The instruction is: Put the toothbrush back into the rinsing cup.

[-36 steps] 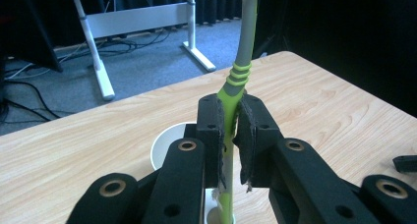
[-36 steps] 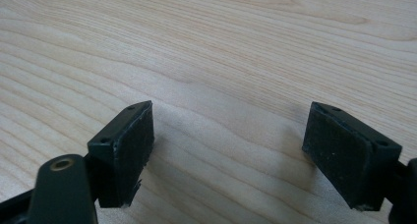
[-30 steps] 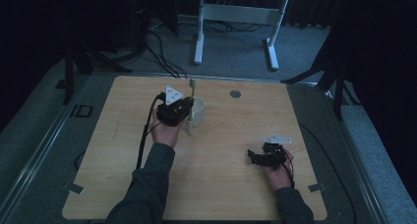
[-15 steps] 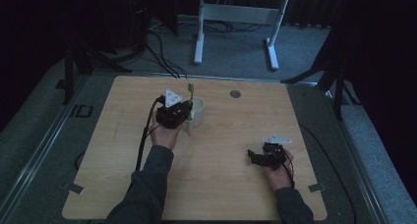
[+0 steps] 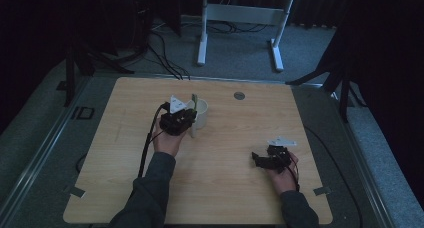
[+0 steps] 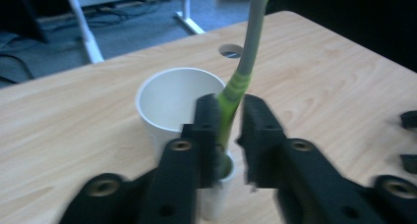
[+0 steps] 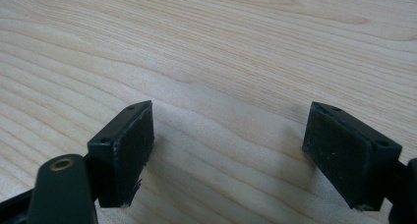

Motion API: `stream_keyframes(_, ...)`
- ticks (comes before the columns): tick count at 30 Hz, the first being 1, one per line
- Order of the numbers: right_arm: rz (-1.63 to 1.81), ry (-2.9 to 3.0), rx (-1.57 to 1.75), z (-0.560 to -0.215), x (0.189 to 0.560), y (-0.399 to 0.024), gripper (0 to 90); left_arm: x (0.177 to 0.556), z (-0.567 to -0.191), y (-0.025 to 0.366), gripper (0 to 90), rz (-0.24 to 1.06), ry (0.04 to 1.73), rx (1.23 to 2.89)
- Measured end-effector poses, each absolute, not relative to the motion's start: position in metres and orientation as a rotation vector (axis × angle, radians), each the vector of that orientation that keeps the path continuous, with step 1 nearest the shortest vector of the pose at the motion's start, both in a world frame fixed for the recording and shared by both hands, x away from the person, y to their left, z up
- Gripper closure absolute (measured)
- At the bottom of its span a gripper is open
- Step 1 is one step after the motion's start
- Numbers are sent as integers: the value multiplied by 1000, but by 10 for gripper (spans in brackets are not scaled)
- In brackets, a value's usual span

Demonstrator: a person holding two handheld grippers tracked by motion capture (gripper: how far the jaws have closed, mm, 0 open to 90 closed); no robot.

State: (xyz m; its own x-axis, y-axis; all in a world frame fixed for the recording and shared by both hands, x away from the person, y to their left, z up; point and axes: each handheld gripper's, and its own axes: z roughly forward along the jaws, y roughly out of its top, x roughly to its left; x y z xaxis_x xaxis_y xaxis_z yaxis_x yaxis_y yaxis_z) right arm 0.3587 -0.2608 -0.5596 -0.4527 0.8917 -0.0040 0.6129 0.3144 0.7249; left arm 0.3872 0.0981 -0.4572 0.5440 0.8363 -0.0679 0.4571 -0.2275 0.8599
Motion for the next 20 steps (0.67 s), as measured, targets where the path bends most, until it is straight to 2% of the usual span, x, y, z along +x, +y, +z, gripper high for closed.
stream_keyframes(2, 934, 2182, 1334, -560, 359, -261, 190, 386, -462, 95, 441, 526, 1090, 1913)
stream_keyframes(3, 934, 2181, 1334, -560, 359, -261, 189, 386, -462, 95, 391, 526, 1090, 1913)
stream_keyframes(4, 934, 2181, 1334, -560, 359, -261, 189, 385, -465, 94, 391, 533, 1097, 1924)
stream_keyframes(5, 934, 2182, 1334, -560, 359, -261, 189, 382, -469, 98, 318, 520, 1112, 1900)
stream_keyframes(6, 934, 2182, 1335, -560, 359, -261, 189, 381, -470, 101, 294, 514, 1122, 1889)
stream_keyframes(10, 934, 2181, 1330, -560, 359, -261, 189, 374, -473, 108, 260, 514, 1124, 1863)
stream_keyframes(20, 935, 2181, 1334, -560, 359, -261, 189, 361, -489, 126, 266, 521, 1167, 1825)
